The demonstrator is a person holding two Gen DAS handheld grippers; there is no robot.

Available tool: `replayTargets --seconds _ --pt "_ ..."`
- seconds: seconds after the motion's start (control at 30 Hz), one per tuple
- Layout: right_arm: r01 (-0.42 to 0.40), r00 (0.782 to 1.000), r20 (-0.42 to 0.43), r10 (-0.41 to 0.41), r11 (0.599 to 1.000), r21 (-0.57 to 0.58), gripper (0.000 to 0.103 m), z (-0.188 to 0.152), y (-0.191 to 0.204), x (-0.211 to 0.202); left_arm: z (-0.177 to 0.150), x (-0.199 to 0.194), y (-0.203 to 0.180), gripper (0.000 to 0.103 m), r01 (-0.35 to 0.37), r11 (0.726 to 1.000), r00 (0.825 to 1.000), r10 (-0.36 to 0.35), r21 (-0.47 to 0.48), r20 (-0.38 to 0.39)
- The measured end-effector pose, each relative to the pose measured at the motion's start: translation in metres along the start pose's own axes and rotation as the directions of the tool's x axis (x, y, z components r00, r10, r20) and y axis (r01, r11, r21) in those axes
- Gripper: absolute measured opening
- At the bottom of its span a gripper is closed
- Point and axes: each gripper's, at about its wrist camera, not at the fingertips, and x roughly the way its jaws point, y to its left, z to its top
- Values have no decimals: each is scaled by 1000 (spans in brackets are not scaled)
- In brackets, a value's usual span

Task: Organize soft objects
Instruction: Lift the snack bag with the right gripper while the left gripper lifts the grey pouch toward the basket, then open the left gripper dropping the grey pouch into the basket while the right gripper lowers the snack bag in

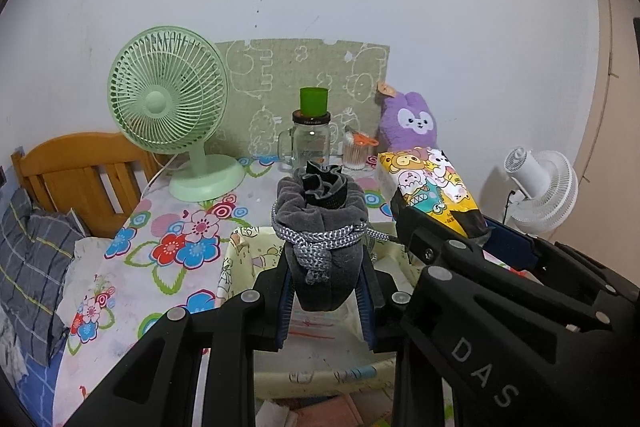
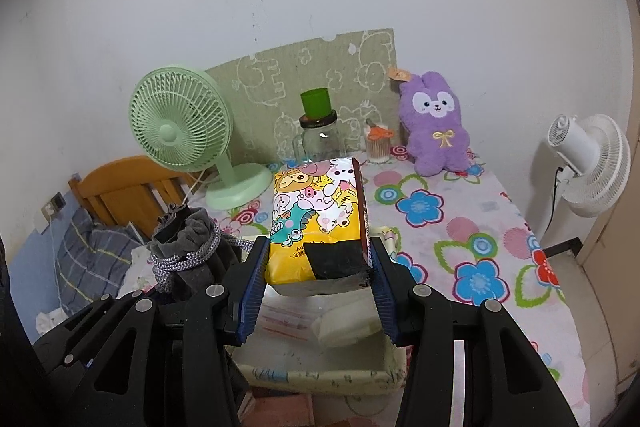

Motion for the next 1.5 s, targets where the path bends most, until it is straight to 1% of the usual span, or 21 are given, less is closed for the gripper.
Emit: replayTargets --seconds 0.27,0.3,0.33,0.37,0.43,0.57,0.63,0.73,0.87,0.93,1.0,1.03,1.1,1.17,1.2,1.27,1.37,1.5 --pt "16 999 -34 -15 1000 15 51 3 -6 30 2 28 8 28 4 1000 999 -5 -16 -40" --pt "14 999 -39 -13 1000 17 51 3 -7 33 1 31 9 30 4 1000 999 -5 -15 -46" --pt "13 999 -42 -12 1000 17 51 4 -7 36 1 35 10 35 0 1000 999 -1 -14 -55" --pt "11 999 -47 -10 1000 16 51 4 -7 39 0 37 10 36 -4 1000 998 4 -12 -60" --pt "-1 998 -57 2 1000 15 51 3 -6 45 -1 44 12 41 -34 999 996 34 -7 -82" --pt "-20 995 -94 20 1000 6 51 1 -3 58 -7 53 15 44 -56 998 991 56 6 -121" --pt "-24 994 -107 24 1000 3 51 -1 0 63 -10 56 17 57 -62 998 989 62 10 -131" --pt "-34 991 -129 34 999 2 51 -5 1 71 -14 59 21 65 -67 998 988 68 7 -141" --pt "-51 986 -158 49 999 -6 52 -10 5 81 -17 63 25 71 -65 998 986 65 1 -154" --pt "-67 982 -176 64 998 -10 52 -13 8 86 -18 63 27 76 -64 998 985 63 -3 -160" --pt "-75 980 -186 72 997 -14 53 -14 9 89 -19 65 29 77 -66 998 984 64 -3 -164" --pt "-74 979 -191 69 997 -20 54 -15 10 92 -20 65 29 77 -64 998 984 63 -2 -164" --pt "-70 978 -197 62 997 -32 60 -17 12 95 -20 65 29 79 -58 998 985 56 -3 -164" --pt "-78 978 -199 69 996 -38 73 -18 14 96 -20 64 28 83 -44 999 986 43 -4 -164" --pt "-77 978 -196 68 996 -38 75 -18 13 96 -20 64 28 83 -41 999 986 40 -4 -162" --pt "-73 980 -188 64 996 -41 82 -17 13 94 -19 63 27 84 -40 999 986 39 -4 -161" --pt "-64 980 -190 55 997 -42 84 -17 13 91 -19 61 26 86 -46 999 986 45 -3 -158" --pt "-61 982 -181 51 997 -50 85 -16 14 84 -18 54 25 87 -46 999 988 44 -6 -150"
